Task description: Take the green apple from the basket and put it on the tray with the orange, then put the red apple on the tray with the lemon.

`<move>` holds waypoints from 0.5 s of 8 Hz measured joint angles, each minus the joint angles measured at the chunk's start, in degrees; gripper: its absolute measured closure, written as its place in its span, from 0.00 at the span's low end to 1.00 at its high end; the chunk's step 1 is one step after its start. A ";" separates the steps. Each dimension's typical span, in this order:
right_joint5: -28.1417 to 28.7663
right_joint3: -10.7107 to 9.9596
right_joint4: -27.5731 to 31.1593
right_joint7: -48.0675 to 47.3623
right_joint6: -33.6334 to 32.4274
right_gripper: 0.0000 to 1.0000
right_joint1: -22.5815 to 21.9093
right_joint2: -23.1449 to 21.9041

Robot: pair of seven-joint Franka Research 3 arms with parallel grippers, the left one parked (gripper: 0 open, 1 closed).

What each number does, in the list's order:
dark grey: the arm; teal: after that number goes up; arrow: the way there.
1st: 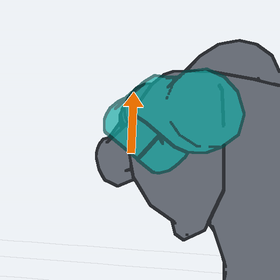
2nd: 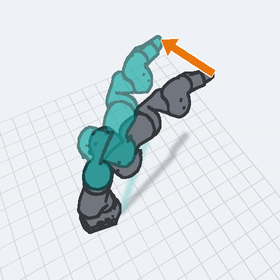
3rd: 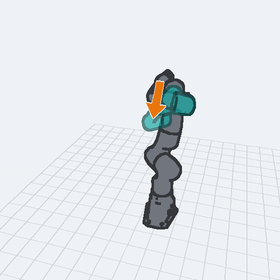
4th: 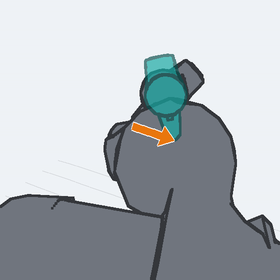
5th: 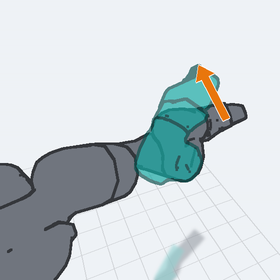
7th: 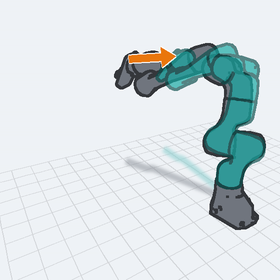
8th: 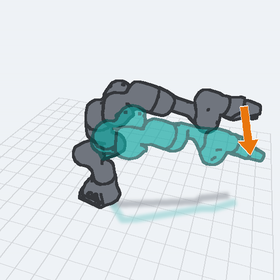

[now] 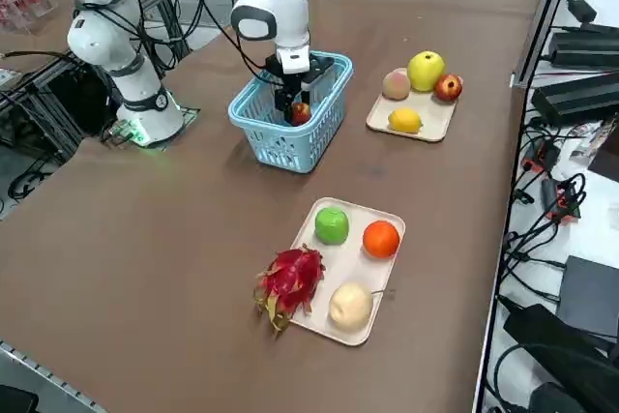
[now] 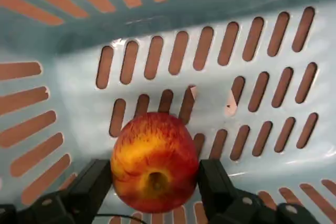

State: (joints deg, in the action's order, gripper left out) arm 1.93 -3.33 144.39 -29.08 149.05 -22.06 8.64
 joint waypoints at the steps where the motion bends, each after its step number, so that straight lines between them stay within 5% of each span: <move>1: 0.00 -0.01 -0.04 -0.03 -0.03 0.11 0.02 -0.14; 4: 0.00 -0.05 -0.17 -0.03 -0.71 0.13 0.03 -0.62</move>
State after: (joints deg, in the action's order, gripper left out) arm 1.93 -3.38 144.22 -29.11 148.34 -22.03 8.02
